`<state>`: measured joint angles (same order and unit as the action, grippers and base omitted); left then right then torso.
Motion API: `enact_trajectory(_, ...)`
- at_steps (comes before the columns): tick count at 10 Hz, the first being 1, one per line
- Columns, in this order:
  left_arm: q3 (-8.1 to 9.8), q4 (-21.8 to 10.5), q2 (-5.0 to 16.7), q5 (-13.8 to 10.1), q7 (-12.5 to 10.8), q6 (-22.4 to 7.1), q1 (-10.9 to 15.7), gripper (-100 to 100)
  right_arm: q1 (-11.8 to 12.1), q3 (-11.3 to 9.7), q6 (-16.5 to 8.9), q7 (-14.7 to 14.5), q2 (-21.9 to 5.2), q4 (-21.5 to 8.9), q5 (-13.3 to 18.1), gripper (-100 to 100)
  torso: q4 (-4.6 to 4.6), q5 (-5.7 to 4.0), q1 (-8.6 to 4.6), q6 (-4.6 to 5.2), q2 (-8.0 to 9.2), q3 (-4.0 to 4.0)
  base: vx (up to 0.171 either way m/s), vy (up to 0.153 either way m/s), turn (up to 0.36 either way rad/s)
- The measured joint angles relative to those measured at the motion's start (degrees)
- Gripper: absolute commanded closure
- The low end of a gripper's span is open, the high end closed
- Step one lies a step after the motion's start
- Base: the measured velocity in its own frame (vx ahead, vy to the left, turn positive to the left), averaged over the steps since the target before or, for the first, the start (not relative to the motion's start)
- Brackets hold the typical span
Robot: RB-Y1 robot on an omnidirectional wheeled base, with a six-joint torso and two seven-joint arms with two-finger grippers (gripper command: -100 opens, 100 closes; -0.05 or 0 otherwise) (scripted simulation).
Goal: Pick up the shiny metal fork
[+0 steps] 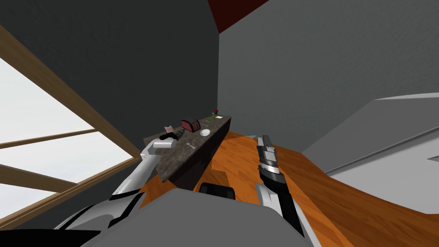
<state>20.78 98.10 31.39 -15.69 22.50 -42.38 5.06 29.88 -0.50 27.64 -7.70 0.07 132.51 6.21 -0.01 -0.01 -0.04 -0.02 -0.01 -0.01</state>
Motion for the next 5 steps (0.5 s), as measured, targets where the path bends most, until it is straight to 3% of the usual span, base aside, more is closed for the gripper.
enact_trajectory(5, 0.51, -4.40, 0.80, -0.29, 2.36, -7.60, 3.02, -100, 0.00, 0.00, 0.00, 0.00, 0.00, 0.00, 0.00, 0, 0.00, 0.00, 0.01, 0.00, 0.01, 0.00, 0.001, -0.005, -0.052)
